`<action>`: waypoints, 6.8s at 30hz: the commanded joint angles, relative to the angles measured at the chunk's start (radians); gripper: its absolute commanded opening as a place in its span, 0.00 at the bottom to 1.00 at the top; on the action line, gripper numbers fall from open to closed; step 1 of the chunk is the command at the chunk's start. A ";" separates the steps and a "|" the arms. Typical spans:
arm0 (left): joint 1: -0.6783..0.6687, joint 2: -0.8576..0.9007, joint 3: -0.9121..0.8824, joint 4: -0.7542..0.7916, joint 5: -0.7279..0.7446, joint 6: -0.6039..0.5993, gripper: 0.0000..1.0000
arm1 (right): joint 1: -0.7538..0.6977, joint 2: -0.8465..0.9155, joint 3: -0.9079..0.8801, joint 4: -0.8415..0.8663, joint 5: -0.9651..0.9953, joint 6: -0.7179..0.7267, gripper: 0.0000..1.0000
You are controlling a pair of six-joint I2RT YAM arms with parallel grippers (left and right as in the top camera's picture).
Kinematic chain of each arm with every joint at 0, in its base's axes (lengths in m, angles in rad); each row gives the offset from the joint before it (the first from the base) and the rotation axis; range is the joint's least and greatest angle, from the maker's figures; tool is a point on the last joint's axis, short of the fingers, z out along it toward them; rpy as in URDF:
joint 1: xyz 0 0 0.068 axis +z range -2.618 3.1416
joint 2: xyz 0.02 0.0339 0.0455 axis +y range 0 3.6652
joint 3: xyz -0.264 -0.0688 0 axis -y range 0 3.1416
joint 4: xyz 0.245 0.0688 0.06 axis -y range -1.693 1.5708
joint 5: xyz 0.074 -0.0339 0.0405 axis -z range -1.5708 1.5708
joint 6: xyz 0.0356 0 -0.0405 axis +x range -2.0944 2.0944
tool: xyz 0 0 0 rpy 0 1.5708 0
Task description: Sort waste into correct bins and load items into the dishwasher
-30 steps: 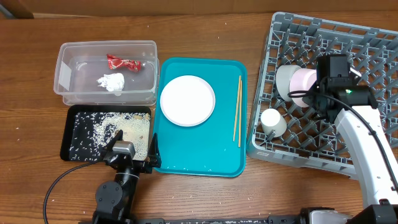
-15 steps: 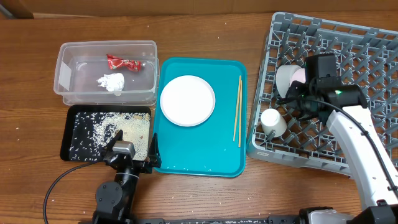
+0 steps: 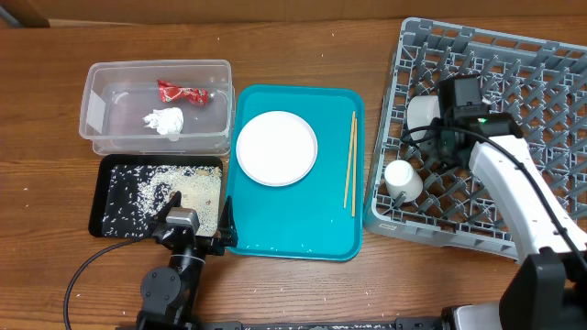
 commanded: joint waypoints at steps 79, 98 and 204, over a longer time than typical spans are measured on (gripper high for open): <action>0.010 -0.009 -0.003 0.003 -0.011 0.018 1.00 | 0.386 -0.151 -0.203 -0.448 -0.256 0.169 0.16; 0.010 -0.009 -0.003 0.003 -0.011 0.018 1.00 | 0.403 -0.193 -0.205 -0.506 -0.285 0.224 0.17; 0.010 -0.009 -0.003 0.003 -0.011 0.018 1.00 | 0.358 0.346 0.061 0.395 -0.499 0.042 0.04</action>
